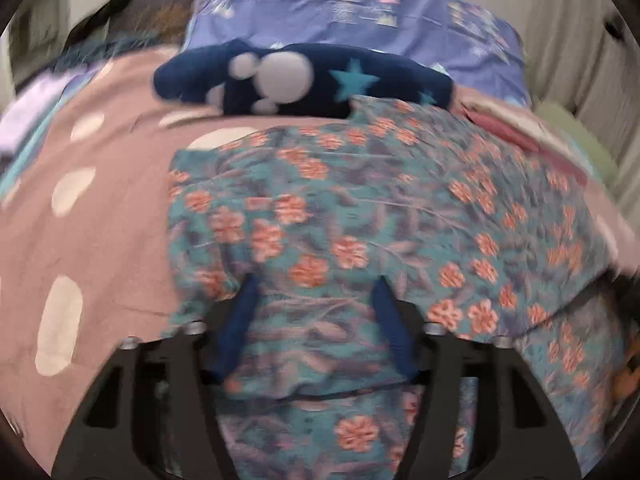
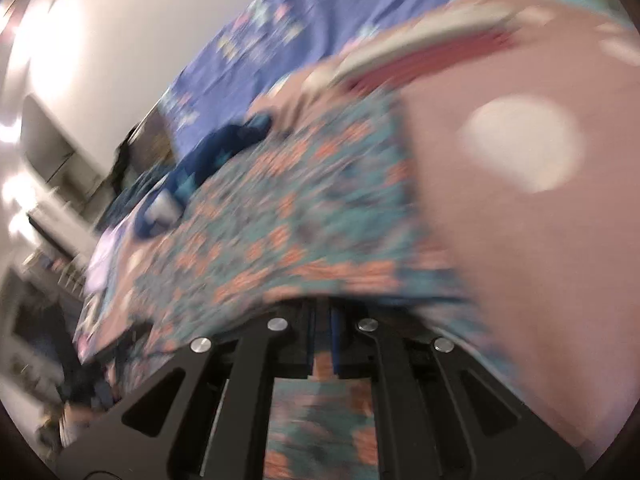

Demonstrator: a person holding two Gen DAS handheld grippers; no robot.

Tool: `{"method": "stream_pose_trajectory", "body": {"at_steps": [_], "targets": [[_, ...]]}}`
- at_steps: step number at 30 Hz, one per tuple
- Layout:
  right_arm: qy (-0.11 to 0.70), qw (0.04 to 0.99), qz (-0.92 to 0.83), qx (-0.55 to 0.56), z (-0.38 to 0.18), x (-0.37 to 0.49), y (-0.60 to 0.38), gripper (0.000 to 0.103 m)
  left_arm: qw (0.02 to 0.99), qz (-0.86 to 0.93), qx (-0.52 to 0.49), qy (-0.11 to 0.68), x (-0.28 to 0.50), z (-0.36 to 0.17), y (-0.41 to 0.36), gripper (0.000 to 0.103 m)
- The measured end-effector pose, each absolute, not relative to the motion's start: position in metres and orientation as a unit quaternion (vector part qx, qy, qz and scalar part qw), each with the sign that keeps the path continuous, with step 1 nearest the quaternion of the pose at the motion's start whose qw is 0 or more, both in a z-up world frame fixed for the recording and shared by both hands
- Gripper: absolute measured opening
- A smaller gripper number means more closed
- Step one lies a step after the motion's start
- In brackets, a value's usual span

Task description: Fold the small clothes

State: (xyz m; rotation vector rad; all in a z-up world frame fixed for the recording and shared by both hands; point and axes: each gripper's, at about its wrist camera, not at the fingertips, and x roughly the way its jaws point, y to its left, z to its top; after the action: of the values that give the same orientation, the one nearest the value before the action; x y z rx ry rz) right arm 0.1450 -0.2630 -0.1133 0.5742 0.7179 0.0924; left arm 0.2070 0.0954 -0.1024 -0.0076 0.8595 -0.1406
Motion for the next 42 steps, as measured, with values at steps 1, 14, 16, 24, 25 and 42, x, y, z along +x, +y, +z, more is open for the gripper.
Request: {"method": "stream_pose_trajectory", "body": {"at_steps": [1, 14, 16, 24, 25, 42], "targets": [[0.342, 0.898, 0.019, 0.276, -0.111, 0.140, -0.270, 0.007, 0.907, -0.058, 0.011, 0.417, 0.207, -0.102, 0.091, 0.067], [0.345, 0.923, 0.037, 0.165, -0.034, 0.168, -0.288, 0.047, 0.907, -0.048, 0.034, 0.417, 0.208, -0.105, 0.084, 0.070], [0.372, 0.912, 0.015, 0.170, -0.043, 0.212, -0.296, 0.047, 0.907, -0.049, 0.032, 0.417, 0.207, -0.105, 0.085, 0.070], [0.401, 0.908, -0.022, 0.117, -0.072, 0.284, -0.300, 0.002, 0.907, -0.052, 0.029, 0.418, 0.207, -0.105, 0.085, 0.071], [0.415, 0.903, -0.044, 0.100, -0.081, 0.293, -0.304, 0.000, 0.906, -0.053, 0.028, 0.418, 0.208, -0.105, 0.085, 0.072], [0.427, 0.901, 0.031, 0.063, -0.097, 0.181, -0.268, 0.019, 0.908, -0.042, 0.046, 0.415, 0.206, -0.104, 0.081, 0.076]]}}
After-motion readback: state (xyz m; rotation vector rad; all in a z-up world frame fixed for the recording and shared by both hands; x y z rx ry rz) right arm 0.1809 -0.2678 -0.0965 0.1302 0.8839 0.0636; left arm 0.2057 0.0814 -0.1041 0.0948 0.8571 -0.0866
